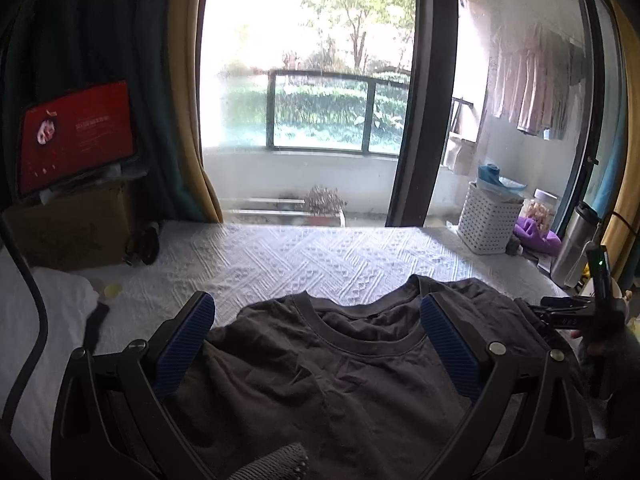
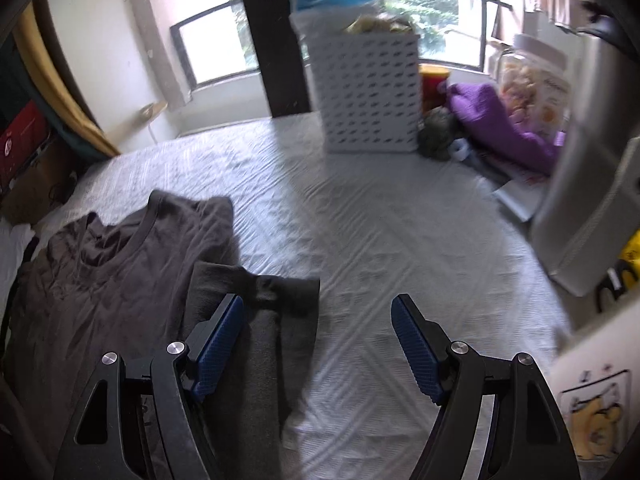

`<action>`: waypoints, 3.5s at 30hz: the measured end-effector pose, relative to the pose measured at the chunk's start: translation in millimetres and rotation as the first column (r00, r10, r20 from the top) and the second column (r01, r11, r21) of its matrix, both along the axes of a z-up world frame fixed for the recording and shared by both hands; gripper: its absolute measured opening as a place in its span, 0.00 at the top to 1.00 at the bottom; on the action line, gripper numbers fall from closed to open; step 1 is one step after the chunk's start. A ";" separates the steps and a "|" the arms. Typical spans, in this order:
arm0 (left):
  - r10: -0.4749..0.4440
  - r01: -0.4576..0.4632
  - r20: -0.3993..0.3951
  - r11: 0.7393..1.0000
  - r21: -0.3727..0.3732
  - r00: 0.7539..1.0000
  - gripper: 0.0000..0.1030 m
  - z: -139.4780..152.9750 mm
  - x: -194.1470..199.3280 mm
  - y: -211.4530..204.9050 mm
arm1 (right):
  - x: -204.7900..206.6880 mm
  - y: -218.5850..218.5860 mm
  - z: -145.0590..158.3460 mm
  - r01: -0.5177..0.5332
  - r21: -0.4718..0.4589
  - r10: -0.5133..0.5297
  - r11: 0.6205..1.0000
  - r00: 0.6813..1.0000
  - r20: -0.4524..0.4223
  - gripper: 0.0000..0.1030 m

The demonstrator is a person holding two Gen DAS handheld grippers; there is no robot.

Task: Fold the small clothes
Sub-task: 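Move the right tool toward a sleeve of the T-shirt and close on it, then lift the gripped sleeve with the right tool and fold it across the body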

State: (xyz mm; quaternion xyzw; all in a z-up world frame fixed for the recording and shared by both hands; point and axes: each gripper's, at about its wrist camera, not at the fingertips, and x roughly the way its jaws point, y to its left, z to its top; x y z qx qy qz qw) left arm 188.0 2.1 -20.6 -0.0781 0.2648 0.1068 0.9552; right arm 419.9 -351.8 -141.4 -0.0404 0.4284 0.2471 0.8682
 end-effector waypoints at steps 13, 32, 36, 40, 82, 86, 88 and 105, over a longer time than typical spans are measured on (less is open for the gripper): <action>0.017 -0.018 -0.072 1.000 -0.019 0.997 0.02 -16.0 3.5 12.0 | -5.2 26.0 -3.2 -0.064 -0.010 0.064 0.998 0.998 -0.014 0.91; 0.003 -0.002 -0.042 1.000 0.012 0.999 0.02 -0.5 -13.3 -1.4 | -45.1 -98.8 53.3 0.318 0.047 -0.321 0.947 0.932 0.168 0.96; 0.006 -0.006 -0.041 1.000 0.016 0.999 0.02 0.6 -15.8 -1.2 | -61.9 -110.4 63.8 0.349 0.047 -0.351 0.936 0.915 0.200 0.96; 0.005 -0.005 -0.037 1.000 0.014 0.999 0.02 2.6 -19.6 -1.2 | -75.7 -116.1 73.1 0.365 0.043 -0.365 0.930 0.904 0.223 0.96; 0.004 -0.004 -0.001 0.993 -0.118 1.000 0.01 -21.6 -75.6 76.3 | -131.5 134.8 36.2 -0.116 -0.034 0.117 0.993 0.993 0.026 0.96; 0.011 -0.012 -0.006 0.992 -0.124 1.000 0.01 -25.0 -76.1 80.8 | -131.6 146.4 22.9 -0.130 -0.080 0.129 0.988 0.992 -0.013 0.96; 0.006 -0.006 0.001 0.990 -0.138 1.000 0.02 -25.2 -76.6 82.8 | -131.6 148.6 18.9 -0.139 -0.089 0.137 0.986 0.990 -0.030 0.96; -0.013 0.013 0.000 0.993 -0.119 1.000 0.01 -20.2 -71.8 69.6 | -138.4 137.0 16.1 -0.122 -0.192 0.120 0.974 0.993 -0.025 0.95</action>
